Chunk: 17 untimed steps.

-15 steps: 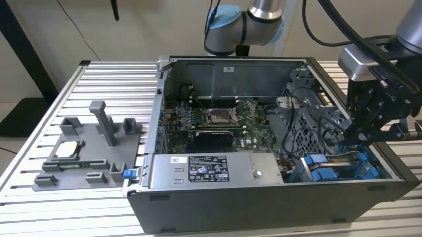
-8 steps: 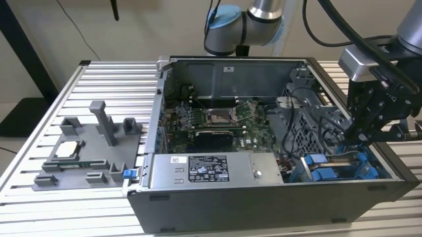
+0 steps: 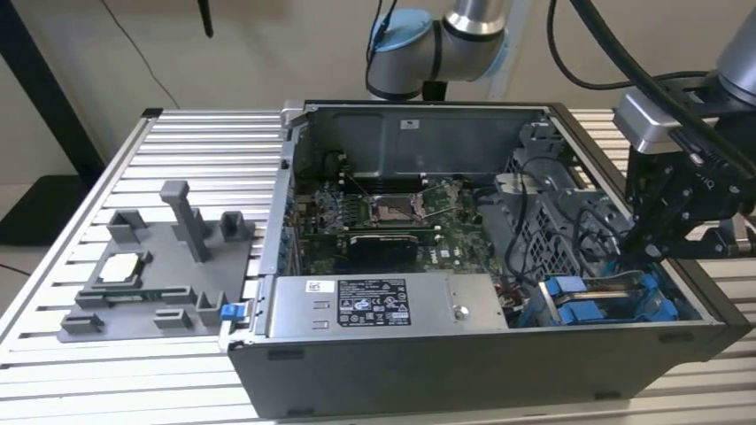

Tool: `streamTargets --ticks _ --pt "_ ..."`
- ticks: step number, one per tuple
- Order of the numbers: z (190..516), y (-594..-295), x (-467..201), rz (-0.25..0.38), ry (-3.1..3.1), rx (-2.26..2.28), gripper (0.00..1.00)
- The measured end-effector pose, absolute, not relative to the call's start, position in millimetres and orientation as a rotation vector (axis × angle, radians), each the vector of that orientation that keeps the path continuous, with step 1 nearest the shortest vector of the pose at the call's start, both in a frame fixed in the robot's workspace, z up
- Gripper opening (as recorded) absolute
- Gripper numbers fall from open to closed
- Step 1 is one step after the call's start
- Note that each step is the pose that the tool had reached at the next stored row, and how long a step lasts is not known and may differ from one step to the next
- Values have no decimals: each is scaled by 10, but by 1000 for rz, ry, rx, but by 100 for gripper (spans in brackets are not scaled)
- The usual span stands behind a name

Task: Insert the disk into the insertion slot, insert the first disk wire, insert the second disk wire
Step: 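Insert the first disk wire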

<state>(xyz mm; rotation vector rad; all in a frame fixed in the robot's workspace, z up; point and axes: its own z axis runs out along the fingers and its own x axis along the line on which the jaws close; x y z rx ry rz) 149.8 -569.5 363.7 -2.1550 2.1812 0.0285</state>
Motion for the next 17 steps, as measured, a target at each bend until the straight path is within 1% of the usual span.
streamTargets --ticks 10,17 --pt "3547 -5716 1500 29 2175 -2162 0" --pt "3546 -5716 1500 29 2172 -2165 0"
